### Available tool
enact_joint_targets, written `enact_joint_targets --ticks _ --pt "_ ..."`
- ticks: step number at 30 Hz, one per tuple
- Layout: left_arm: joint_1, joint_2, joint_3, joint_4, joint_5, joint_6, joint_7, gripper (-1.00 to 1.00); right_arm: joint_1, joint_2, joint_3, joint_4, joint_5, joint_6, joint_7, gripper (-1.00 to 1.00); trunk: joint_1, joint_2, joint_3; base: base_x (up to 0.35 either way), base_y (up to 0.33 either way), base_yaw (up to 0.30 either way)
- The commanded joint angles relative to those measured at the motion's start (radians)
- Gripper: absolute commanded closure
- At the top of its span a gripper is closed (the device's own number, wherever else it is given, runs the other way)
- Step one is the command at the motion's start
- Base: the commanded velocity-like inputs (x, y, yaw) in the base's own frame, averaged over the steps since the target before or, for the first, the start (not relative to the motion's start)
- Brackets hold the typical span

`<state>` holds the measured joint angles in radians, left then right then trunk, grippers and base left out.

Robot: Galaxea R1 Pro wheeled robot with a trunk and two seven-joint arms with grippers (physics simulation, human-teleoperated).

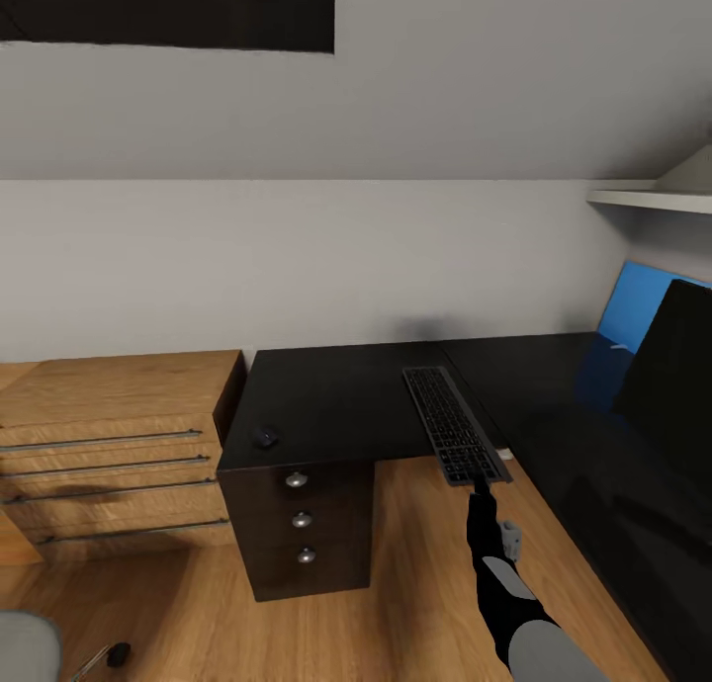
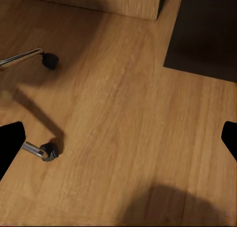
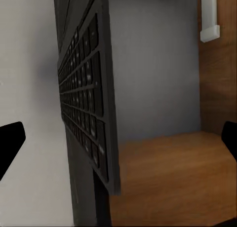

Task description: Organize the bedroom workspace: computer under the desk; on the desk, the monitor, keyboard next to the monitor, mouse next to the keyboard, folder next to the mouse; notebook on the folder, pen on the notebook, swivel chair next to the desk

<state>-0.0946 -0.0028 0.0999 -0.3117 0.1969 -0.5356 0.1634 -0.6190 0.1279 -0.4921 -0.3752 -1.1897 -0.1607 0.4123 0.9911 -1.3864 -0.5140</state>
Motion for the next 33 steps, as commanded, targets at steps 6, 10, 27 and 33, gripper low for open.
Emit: enact_joint_targets --ticks 6,10,27,33 --pt "-0.001 0.000 0.001 0.000 0.001 -0.003 0.001 -1.00 -0.001 0.001 0.000 0.001 -0.010 0.000 0.006 -1.00 -0.001 -0.001 -0.001 -0.315 0.000 0.000" --pt "-0.001 0.000 0.001 0.000 0.001 -0.003 0.001 -1.00 -0.001 0.001 0.000 0.001 -0.009 0.000 0.006 -1.00 -0.001 -0.001 -0.001 -0.318 0.000 0.000" --pt "-0.001 0.000 0.000 0.000 0.001 -0.003 0.000 -1.00 -0.001 0.001 0.005 0.032 -0.004 -0.002 -0.022 -1.00 -0.001 -0.001 -0.001 -0.222 -0.007 0.000" --pt "-0.001 0.000 0.001 0.001 0.001 -0.003 -0.001 -1.00 -0.001 0.002 0.007 0.086 0.003 -0.012 -0.135 -1.00 -0.001 -0.001 -0.001 -0.022 -0.002 0.000"
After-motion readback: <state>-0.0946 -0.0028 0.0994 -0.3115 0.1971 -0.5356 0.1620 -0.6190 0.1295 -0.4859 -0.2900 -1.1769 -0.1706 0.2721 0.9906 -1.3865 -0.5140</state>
